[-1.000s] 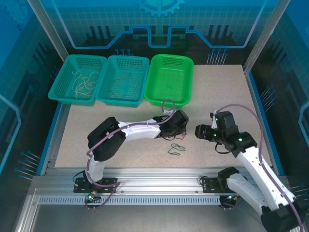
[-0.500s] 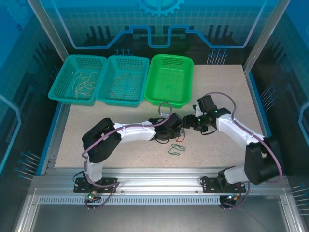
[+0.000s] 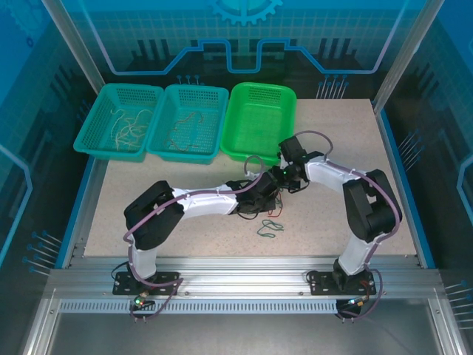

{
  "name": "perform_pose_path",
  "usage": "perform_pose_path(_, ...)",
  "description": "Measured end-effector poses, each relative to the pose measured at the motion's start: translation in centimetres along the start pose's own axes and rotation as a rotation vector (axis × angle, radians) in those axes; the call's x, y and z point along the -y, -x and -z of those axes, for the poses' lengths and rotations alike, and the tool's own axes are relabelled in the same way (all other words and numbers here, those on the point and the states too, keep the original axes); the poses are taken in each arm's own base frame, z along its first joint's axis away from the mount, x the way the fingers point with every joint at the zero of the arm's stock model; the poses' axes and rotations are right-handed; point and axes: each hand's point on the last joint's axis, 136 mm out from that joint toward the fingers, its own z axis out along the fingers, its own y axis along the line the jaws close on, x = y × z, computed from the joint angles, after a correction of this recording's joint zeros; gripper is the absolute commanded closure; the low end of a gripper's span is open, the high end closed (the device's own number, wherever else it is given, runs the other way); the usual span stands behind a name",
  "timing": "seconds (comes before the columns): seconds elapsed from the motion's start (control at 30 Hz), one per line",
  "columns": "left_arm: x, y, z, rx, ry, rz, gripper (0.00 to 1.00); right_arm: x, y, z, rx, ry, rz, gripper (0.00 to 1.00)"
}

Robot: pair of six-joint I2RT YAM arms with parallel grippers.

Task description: Untangle the cables

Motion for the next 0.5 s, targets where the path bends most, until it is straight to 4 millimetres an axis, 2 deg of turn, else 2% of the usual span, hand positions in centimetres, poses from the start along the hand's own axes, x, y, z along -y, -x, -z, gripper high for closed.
perform_pose_path(0.07,0.0,0.0,0.0,0.001,0.000,-0.008,1.00,0.0,0.0,-0.2,0.008,-0.026,-0.004,0.75)
perform_pose_path(0.2,0.2,0.2,0.5,0.007,-0.009,-0.009,1.00,0.6,-0.1,-0.3,0.022,-0.074,-0.022,0.80)
perform_pose_path(0.33,0.5,0.7,1.5,0.019,-0.026,-0.004,1.00,1.4,-0.2,-0.4,0.028,-0.110,-0.024,0.77)
perform_pose_path(0.5,0.4,1.4,2.3,0.034,-0.037,0.004,1.00,1.3,-0.3,-0.1,0.036,-0.096,0.000,0.64)
